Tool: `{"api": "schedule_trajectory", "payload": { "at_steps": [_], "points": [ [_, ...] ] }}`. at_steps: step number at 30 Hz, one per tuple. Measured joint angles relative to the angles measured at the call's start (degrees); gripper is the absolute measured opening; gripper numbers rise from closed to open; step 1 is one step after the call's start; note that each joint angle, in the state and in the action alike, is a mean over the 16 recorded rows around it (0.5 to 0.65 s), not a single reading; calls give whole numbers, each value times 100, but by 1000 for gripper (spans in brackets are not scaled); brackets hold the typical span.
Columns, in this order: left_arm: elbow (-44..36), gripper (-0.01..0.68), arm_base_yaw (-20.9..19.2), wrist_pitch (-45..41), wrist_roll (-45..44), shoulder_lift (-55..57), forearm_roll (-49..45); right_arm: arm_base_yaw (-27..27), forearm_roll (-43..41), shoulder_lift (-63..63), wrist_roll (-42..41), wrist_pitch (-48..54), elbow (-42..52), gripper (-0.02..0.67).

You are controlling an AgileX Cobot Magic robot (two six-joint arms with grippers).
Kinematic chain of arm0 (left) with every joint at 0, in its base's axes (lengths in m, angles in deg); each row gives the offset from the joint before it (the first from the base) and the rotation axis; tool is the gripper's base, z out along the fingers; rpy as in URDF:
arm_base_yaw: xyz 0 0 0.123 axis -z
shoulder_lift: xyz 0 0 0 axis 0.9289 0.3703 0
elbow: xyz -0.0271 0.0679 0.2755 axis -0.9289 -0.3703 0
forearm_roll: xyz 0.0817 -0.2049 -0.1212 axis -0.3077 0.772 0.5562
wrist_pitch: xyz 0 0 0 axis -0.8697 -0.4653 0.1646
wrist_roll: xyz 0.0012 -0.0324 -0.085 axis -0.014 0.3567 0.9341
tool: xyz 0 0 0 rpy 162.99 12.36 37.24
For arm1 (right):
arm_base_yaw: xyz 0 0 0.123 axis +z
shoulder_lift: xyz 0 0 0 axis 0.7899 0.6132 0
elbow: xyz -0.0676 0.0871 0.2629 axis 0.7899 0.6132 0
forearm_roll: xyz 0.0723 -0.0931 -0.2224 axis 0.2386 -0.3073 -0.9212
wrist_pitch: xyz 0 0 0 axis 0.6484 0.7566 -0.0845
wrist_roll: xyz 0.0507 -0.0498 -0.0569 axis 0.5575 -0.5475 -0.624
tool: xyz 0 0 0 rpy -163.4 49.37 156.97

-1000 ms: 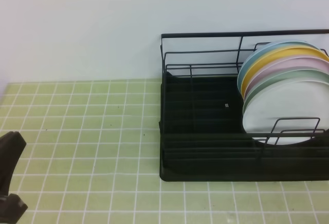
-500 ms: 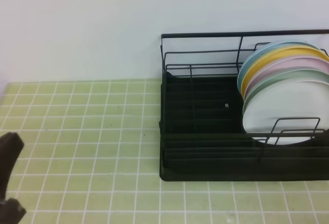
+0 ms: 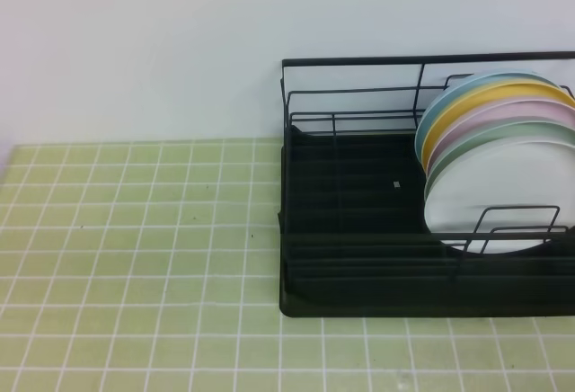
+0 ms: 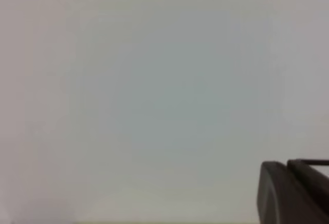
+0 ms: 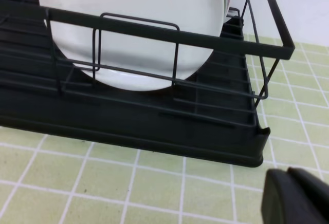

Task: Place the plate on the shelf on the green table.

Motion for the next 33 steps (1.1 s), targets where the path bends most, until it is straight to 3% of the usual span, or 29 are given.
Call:
{"api": "schedule_trajectory", "payload": {
  "at_steps": [10,18,23,33],
  "points": [
    [0,-2,-1246,-1170,271,-220,-28,0,0,0,0,7,0,-3],
    [48,-2,-1649,-2161,952,-299,-790,0,3,9,0,6,-9,-3],
    [136,-2,-1676,-2709,2501,-425,-2274,0,1,9,0,-7,-9,-3],
    [167,-2,-1625,-3124,6622,-715,-6185,0,-9,9,0,-13,0,-3]
  ]
}}
